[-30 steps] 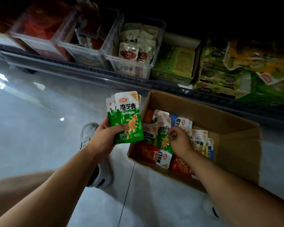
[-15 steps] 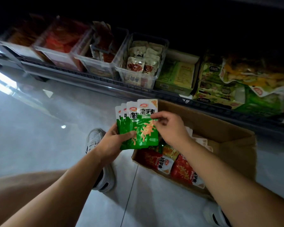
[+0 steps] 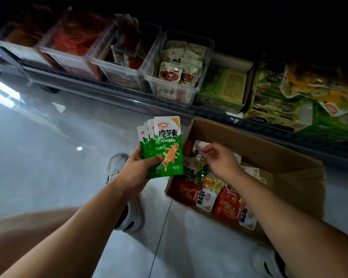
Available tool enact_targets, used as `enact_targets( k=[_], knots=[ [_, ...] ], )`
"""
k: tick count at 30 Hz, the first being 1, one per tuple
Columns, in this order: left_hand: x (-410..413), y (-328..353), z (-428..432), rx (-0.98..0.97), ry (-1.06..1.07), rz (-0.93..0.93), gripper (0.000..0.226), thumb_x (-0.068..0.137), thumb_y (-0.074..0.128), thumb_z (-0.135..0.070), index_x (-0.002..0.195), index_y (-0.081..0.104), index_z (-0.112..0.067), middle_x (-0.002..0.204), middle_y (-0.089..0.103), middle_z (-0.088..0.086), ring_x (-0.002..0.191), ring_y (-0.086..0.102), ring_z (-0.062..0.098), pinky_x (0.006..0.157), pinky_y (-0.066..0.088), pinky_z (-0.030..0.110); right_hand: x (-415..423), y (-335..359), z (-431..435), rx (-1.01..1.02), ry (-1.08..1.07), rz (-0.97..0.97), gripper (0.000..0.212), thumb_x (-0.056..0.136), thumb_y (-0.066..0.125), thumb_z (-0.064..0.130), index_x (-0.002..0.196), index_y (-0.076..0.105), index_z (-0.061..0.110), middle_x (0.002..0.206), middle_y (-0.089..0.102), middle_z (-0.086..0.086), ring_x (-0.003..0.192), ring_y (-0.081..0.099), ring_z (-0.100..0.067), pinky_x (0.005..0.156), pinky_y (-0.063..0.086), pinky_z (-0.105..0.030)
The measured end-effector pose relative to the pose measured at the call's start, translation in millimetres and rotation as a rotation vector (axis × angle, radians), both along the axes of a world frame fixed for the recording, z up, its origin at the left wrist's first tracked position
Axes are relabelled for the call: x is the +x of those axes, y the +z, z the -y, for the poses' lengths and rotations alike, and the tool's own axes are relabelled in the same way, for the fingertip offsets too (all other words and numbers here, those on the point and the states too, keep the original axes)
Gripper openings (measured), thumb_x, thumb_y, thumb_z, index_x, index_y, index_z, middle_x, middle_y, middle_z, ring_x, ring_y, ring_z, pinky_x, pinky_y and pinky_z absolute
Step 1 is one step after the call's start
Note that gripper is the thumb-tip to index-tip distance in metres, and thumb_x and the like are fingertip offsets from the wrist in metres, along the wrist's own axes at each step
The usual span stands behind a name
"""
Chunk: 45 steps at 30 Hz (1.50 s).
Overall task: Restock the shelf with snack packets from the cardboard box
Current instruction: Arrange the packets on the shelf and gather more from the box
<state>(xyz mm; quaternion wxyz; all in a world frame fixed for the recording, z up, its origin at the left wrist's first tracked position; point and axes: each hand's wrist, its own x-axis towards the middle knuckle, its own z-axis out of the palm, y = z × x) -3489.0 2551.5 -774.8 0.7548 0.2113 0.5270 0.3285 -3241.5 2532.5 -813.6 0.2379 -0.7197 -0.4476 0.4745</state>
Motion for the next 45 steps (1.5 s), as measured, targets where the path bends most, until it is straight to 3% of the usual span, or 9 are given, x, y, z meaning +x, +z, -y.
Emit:
enact_targets(
  k=[6, 13, 22, 27, 29, 33, 37, 42, 45],
  knots=[
    [-1, -7, -2, -0.009, -0.014, 0.018, 0.046, 0.091, 0.057, 0.012, 0.133, 0.055, -0.007, 0.123, 0.072, 0.019, 0.112, 0.070, 0.039, 0.089, 0.061, 0.049, 6, -51, 36, -0.184, 0.077, -0.053, 0.030, 0.094, 0.063, 0.001, 0.123, 0.063, 0.010, 0.107, 0.060, -0.001, 0.096, 0.059, -0.016, 0.072, 0.045, -0.015],
    [1, -6, -4, -0.006, -0.025, 0.029, 0.054, 0.083, 0.063, 0.006, 0.134, 0.054, -0.008, 0.124, 0.072, 0.019, 0.112, 0.070, 0.039, 0.087, 0.062, 0.046, -18, -70, 30, -0.060, 0.002, -0.037, 0.017, 0.093, 0.066, 0.007, 0.103, 0.070, 0.021, 0.097, 0.068, 0.004, 0.081, 0.062, -0.009, 0.059, 0.041, -0.013],
    [1, -5, -3, 0.003, -0.024, 0.020, 0.045, 0.092, 0.056, 0.012, 0.132, 0.056, -0.010, 0.122, 0.073, 0.018, 0.110, 0.072, 0.037, 0.084, 0.063, 0.044, -7, -58, 23, -0.073, 0.048, 0.020, 0.029, 0.094, 0.066, 0.008, 0.121, 0.070, 0.017, 0.122, 0.065, 0.002, 0.106, 0.063, -0.011, 0.076, 0.043, -0.005],
    [4, 1, -3, 0.028, -0.024, 0.008, 0.041, 0.094, 0.054, 0.013, 0.127, 0.058, -0.011, 0.118, 0.075, 0.016, 0.104, 0.074, 0.034, 0.078, 0.064, 0.040, 9, -5, 12, 0.065, -0.171, 0.018, 0.020, 0.089, 0.075, 0.021, 0.103, 0.065, 0.031, 0.085, 0.070, -0.009, 0.066, 0.065, -0.020, 0.061, 0.054, -0.035],
    [5, 4, -3, 0.028, -0.021, 0.006, 0.040, 0.094, 0.054, 0.014, 0.125, 0.059, -0.011, 0.115, 0.076, 0.015, 0.101, 0.075, 0.033, 0.075, 0.064, 0.038, 13, 17, 5, 0.160, -0.157, 0.042, 0.022, 0.089, 0.074, 0.018, 0.096, 0.062, 0.035, 0.078, 0.069, -0.013, 0.052, 0.056, -0.018, 0.050, 0.045, -0.033],
    [5, 7, -3, 0.030, -0.037, -0.017, 0.040, 0.093, 0.055, 0.013, 0.123, 0.059, -0.013, 0.115, 0.076, 0.013, 0.102, 0.075, 0.032, 0.076, 0.064, 0.038, 8, 59, -12, 0.252, -0.084, -0.023, 0.024, 0.093, 0.066, 0.007, 0.092, 0.062, 0.031, 0.059, 0.056, 0.020, 0.046, 0.046, -0.005, 0.047, 0.038, -0.021],
    [5, 9, -2, 0.030, -0.033, -0.017, 0.041, 0.092, 0.057, 0.013, 0.125, 0.059, -0.012, 0.117, 0.075, 0.014, 0.104, 0.074, 0.033, 0.078, 0.064, 0.038, -15, 76, -21, 0.264, -0.041, -0.160, 0.027, 0.090, 0.072, 0.009, 0.097, 0.067, 0.034, 0.090, 0.071, 0.009, 0.073, 0.069, -0.025, 0.064, 0.057, -0.038],
    [3, 9, 0, 0.056, -0.064, -0.006, 0.048, 0.087, 0.065, 0.008, 0.130, 0.058, -0.010, 0.122, 0.073, 0.015, 0.103, 0.074, 0.033, 0.077, 0.063, 0.039, -39, 58, -20, 0.209, 0.034, -0.069, 0.043, 0.078, 0.083, 0.020, 0.099, 0.062, 0.051, 0.102, 0.070, -0.004, 0.085, 0.069, -0.021, 0.076, 0.060, -0.043],
    [2, 13, 0, 0.065, -0.119, 0.027, 0.057, 0.080, 0.070, -0.001, 0.134, 0.056, -0.011, 0.126, 0.072, 0.014, 0.111, 0.071, 0.035, 0.084, 0.063, 0.045, -47, 55, -20, 0.280, 0.069, 0.052, 0.041, 0.079, 0.083, 0.023, 0.102, 0.058, 0.046, 0.104, 0.064, 0.008, 0.088, 0.063, -0.009, 0.075, 0.055, -0.031]
  ],
)
